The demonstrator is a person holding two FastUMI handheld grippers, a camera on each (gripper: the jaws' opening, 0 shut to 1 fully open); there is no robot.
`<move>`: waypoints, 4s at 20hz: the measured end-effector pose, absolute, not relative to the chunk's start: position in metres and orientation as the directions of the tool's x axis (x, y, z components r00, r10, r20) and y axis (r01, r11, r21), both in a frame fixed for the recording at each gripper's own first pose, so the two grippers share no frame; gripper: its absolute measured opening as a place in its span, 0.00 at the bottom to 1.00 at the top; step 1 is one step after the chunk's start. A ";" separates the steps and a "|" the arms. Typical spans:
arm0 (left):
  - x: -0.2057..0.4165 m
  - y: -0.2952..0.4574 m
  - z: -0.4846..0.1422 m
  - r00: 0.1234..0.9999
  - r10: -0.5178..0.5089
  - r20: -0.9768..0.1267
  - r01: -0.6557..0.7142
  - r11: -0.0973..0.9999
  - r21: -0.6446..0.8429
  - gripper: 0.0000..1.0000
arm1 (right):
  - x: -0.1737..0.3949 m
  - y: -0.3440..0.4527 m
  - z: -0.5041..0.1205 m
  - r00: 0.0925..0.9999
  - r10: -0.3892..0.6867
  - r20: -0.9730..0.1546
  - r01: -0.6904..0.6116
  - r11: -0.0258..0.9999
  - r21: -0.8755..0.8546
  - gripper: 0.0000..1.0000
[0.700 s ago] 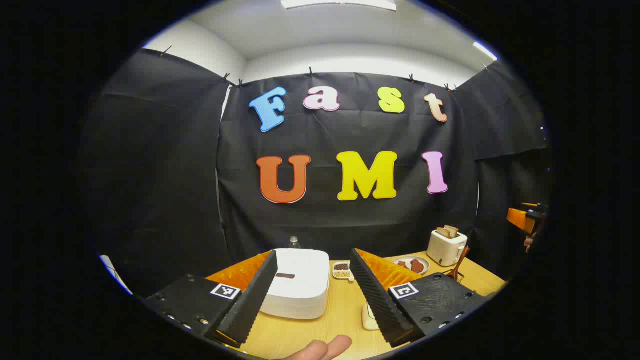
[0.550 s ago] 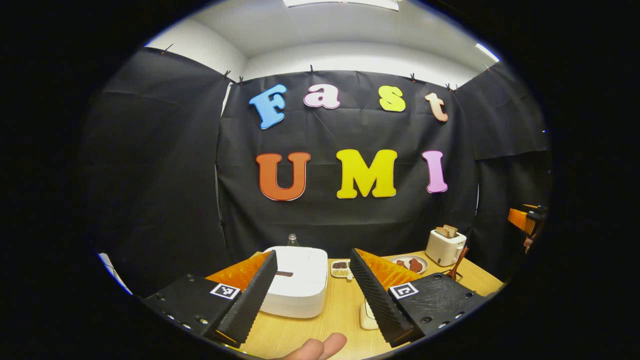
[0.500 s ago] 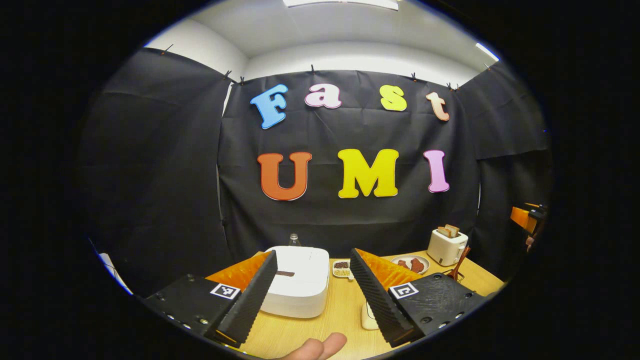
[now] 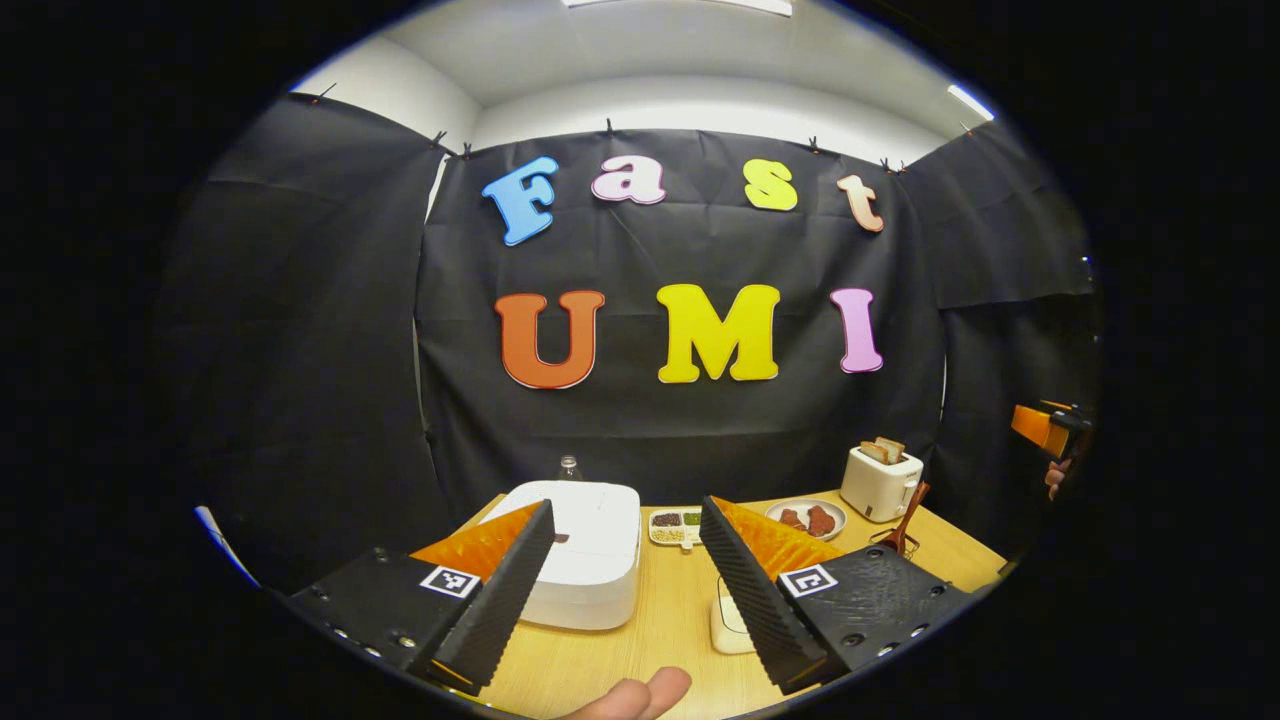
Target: Close the left gripper, press the button to open the rice cooker; take a wooden spoon from the chopstick holder with the right hand, scoop a spoonful of rice and pour it into the rice cooker, then put the wooden spoon back into the chopstick holder.
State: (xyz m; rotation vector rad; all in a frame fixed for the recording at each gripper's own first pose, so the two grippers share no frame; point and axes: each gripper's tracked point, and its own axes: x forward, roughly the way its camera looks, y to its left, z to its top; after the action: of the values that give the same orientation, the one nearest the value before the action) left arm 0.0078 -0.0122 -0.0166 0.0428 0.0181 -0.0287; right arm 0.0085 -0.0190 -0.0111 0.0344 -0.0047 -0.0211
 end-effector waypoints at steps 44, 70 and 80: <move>0.179 0.063 -0.172 0.872 0.023 -0.489 -0.014 1.000 0.022 0.00 | 0.067 0.026 -0.086 0.970 0.243 -0.001 -0.243 0.970 0.002 1.00; 0.127 0.057 -0.083 0.982 0.083 -0.171 -0.100 0.991 -0.092 0.84 | 0.065 0.002 -0.113 0.963 0.254 -0.087 -0.250 0.966 0.060 0.96; 0.034 0.015 -0.078 0.996 0.029 -0.087 -0.030 0.999 -0.014 0.94 | 0.101 -0.022 -0.147 0.970 0.173 -0.171 -0.162 0.984 0.076 0.96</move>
State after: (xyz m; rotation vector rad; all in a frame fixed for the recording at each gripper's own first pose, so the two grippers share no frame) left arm 0.0338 0.0154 -0.0778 -0.0153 0.0864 0.0293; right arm 0.1007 -0.0221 -0.1468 0.0615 0.1780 0.1689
